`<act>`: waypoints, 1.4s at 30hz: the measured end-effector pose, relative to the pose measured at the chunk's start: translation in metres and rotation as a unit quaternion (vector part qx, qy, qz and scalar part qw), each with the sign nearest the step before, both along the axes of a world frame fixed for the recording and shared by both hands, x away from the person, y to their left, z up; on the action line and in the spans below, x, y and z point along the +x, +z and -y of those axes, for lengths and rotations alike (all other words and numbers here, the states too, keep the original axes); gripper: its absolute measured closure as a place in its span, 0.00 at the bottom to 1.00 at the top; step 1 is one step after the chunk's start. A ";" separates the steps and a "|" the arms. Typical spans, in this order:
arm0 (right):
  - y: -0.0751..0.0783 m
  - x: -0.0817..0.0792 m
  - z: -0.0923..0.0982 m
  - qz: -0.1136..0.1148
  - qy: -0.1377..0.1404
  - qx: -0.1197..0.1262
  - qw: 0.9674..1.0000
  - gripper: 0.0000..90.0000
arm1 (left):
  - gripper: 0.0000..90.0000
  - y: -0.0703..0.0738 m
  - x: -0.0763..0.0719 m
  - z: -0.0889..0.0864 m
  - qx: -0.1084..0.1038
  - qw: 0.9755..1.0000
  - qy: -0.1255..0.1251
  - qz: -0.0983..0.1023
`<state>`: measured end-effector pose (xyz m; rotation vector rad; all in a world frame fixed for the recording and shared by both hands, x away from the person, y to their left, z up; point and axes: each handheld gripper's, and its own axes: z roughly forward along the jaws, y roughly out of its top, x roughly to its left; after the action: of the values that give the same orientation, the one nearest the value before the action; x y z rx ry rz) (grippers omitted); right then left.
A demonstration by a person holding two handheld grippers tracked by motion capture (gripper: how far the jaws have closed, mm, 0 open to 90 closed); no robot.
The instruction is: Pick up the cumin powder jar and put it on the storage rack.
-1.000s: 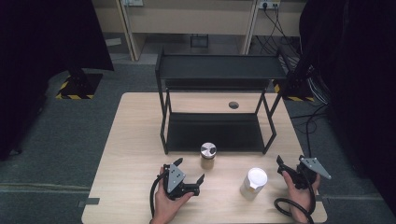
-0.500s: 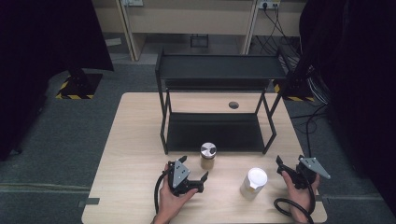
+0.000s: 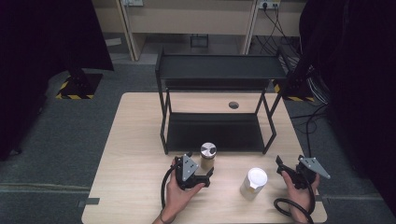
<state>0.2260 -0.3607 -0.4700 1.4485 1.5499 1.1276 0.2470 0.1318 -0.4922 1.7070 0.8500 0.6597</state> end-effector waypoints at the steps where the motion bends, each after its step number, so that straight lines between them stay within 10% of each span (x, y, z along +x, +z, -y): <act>1: 0.000 0.000 0.000 0.000 0.000 -0.001 1.000 0.08 | 0.03 0.001 0.002 0.002 0.000 1.000 0.001 -0.003; 14: 0.000 0.000 -0.001 -0.001 0.002 0.000 1.000 0.08 | 0.07 0.003 0.017 0.017 0.005 1.000 -0.014 -0.007; 27: 0.000 0.000 -0.001 -0.001 0.004 0.000 1.000 0.08 | 0.33 0.006 0.022 0.025 -0.007 1.000 0.012 -0.027; 42: 0.001 0.002 -0.001 -0.003 0.006 -0.003 1.000 0.08 | 0.34 0.002 0.018 0.019 -0.015 1.000 -0.005 -0.011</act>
<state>0.2277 -0.3593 -0.4690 1.4421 1.5677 1.1263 0.2653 0.1130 -0.4900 1.6939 0.8629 0.6202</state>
